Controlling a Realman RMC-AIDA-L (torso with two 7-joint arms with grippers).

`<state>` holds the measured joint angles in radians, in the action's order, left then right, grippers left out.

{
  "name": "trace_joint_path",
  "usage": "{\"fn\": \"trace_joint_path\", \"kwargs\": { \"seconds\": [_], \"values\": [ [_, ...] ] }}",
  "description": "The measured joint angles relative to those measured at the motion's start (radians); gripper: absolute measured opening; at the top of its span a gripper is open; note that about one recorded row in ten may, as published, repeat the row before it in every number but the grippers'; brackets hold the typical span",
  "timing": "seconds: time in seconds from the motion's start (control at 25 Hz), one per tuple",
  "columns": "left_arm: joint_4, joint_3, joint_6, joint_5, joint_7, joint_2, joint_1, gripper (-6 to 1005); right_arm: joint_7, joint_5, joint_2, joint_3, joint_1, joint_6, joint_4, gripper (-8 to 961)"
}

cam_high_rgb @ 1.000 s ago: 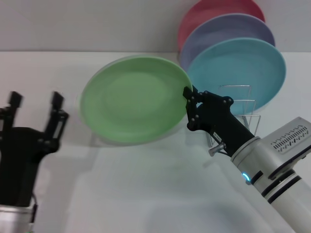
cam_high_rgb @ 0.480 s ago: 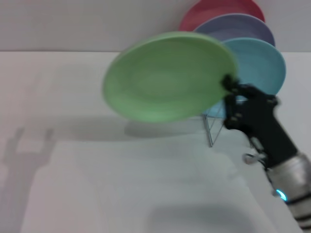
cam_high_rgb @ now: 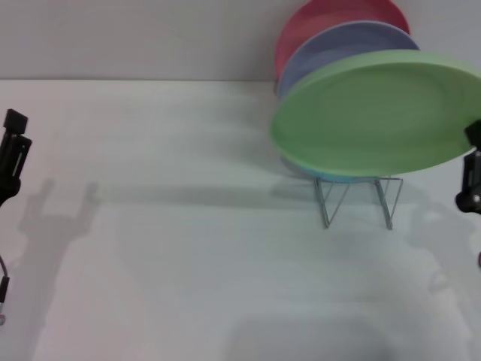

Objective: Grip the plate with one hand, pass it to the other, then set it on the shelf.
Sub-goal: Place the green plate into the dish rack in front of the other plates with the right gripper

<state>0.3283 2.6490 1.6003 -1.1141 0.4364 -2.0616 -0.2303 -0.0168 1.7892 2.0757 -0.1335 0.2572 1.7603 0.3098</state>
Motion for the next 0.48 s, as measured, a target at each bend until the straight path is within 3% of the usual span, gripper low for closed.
{"fn": "trace_joint_path", "kwargs": {
  "seconds": [0.48],
  "values": [
    [0.021,-0.004,-0.081,0.001,0.025,-0.002,-0.033,807,0.06,-0.001,-0.002,-0.052,0.038,0.03,-0.179,17]
  ]
}}
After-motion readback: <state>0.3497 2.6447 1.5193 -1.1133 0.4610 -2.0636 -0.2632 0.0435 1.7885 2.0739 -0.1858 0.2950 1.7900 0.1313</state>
